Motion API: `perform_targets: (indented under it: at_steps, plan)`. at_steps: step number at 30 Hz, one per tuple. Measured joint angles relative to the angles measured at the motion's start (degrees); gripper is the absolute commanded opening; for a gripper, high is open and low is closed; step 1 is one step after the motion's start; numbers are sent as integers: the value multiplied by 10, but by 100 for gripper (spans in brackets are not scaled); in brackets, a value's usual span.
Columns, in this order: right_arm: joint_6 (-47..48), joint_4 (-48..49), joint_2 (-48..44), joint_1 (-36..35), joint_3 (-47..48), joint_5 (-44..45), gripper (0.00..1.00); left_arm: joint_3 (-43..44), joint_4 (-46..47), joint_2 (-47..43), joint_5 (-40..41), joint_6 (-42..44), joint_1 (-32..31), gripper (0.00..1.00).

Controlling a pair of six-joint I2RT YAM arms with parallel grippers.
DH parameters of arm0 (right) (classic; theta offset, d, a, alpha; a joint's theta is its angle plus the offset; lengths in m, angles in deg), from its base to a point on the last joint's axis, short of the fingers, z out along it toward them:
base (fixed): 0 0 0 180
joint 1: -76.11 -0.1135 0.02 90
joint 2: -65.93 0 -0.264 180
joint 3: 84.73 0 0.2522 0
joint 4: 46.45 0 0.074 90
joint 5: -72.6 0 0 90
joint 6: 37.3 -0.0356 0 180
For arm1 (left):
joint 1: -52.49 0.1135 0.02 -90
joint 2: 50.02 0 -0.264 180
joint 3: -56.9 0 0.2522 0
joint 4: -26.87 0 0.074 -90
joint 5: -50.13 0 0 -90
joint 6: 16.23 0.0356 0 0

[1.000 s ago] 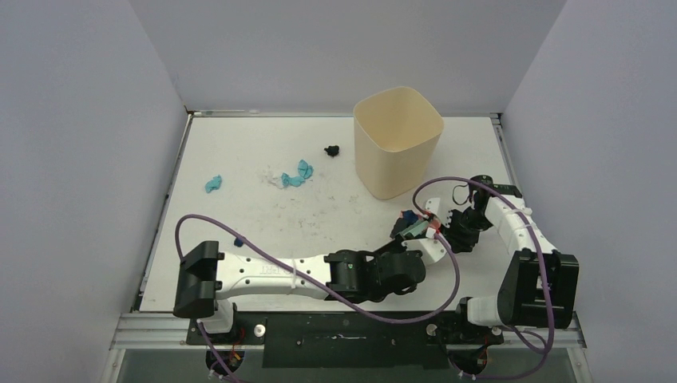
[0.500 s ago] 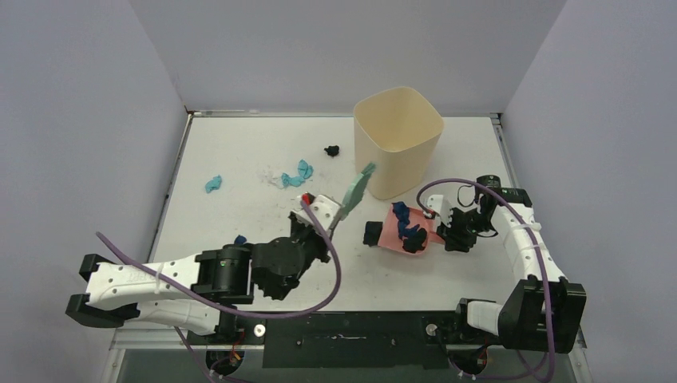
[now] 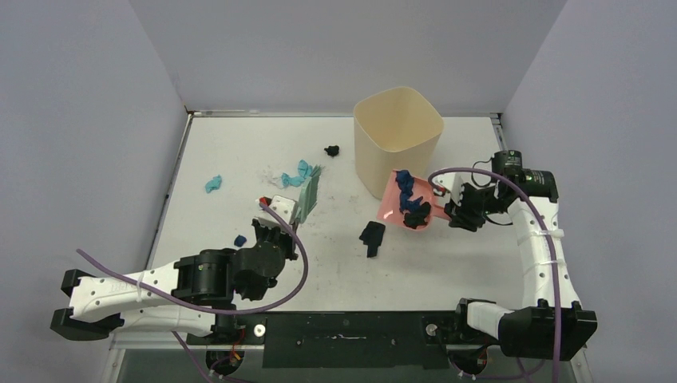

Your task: Sweep away the paper scraps from the table

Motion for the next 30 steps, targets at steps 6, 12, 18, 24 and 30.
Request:
perform_targets:
  at_steps: [6, 12, 18, 24, 30]
  plan:
    - [-65, -14, 45, -19, 160, -6, 5, -21, -37, 6, -14, -47, 10, 0]
    - [-157, 14, 113, -30, 278, 25, 5, -29, -44, 32, -39, -67, 10, 0]
    - [-214, 87, 169, -79, 333, 172, 5, -31, -43, 51, -59, -76, 11, 0]
    - [-199, 122, 235, -133, 410, 319, 5, -37, -34, 51, -71, -76, 11, 0]
    - [-114, 158, 254, -191, 411, 482, 5, -53, -30, 50, -83, -78, 11, 0]
